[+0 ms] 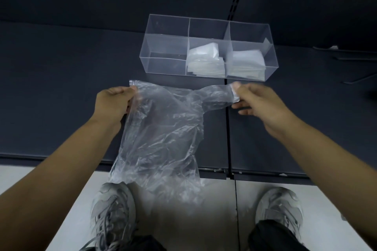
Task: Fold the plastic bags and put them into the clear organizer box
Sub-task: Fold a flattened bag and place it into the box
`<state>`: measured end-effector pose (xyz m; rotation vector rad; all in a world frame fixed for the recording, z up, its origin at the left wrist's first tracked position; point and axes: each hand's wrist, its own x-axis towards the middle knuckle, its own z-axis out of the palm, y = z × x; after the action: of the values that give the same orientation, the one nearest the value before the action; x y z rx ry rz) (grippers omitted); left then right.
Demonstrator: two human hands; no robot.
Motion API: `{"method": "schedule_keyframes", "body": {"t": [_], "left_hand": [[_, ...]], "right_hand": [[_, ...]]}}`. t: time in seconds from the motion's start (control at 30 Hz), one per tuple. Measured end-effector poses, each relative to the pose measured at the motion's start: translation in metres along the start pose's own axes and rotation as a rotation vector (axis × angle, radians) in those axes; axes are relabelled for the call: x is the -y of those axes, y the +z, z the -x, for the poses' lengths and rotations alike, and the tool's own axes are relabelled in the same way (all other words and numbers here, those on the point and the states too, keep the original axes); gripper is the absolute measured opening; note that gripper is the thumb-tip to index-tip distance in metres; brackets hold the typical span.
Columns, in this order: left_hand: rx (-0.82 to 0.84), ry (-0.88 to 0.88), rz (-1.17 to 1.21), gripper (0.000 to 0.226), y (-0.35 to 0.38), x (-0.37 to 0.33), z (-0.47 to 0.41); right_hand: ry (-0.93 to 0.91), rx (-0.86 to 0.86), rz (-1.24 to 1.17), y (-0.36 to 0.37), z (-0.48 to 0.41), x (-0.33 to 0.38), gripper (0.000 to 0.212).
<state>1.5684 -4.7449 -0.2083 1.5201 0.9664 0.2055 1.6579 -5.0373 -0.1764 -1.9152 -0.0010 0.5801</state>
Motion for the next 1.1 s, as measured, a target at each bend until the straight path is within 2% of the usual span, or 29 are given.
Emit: {"method": "schedule_keyframes", "body": {"t": [0.1, 0.2, 0.3, 0.47, 0.63, 0.7, 0.77, 0.83, 0.93, 1.0, 1.1], "left_hand": [[0.003, 0.002, -0.008, 0.013, 0.000, 0.000, 0.000], [-0.002, -0.010, 0.006, 0.013, -0.002, 0.002, -0.004], [-0.008, -0.039, 0.018, 0.012, -0.005, 0.001, -0.008], [0.062, -0.086, 0.082, 0.007, 0.006, -0.008, -0.014], [0.060, -0.135, 0.098, 0.022, 0.004, -0.012, -0.017], [0.132, -0.133, 0.095, 0.028, -0.001, -0.010, -0.010], [0.208, -0.143, 0.100, 0.030, -0.011, -0.004, 0.003], [0.224, -0.176, 0.112, 0.030, -0.023, 0.006, 0.021], [0.213, -0.235, 0.093, 0.029, -0.041, 0.025, 0.054], [0.233, -0.263, 0.055, 0.029, -0.049, 0.039, 0.078], [0.309, -0.277, 0.044, 0.039, -0.052, 0.053, 0.100]], "right_hand": [[-0.127, -0.089, 0.075, 0.013, -0.005, 0.002, 0.008], [-0.143, -0.166, 0.051, 0.005, -0.014, -0.001, 0.014], [-0.074, -0.276, -0.022, -0.018, -0.026, -0.007, 0.020], [-0.008, -0.331, -0.072, -0.043, -0.051, -0.017, 0.013], [-0.048, -0.462, 0.095, -0.050, -0.058, -0.031, 0.010], [-0.087, -0.463, 0.175, -0.047, -0.037, -0.034, 0.016], [-0.127, -0.355, 0.183, -0.037, -0.006, -0.036, 0.015], [-0.110, -0.114, 0.146, -0.023, 0.031, -0.038, 0.017], [-0.032, 0.235, 0.197, -0.002, 0.078, -0.045, 0.043], [-0.032, 0.296, 0.296, 0.007, 0.093, -0.051, 0.050], [-0.040, 0.272, 0.305, 0.015, 0.093, -0.056, 0.054]]}}
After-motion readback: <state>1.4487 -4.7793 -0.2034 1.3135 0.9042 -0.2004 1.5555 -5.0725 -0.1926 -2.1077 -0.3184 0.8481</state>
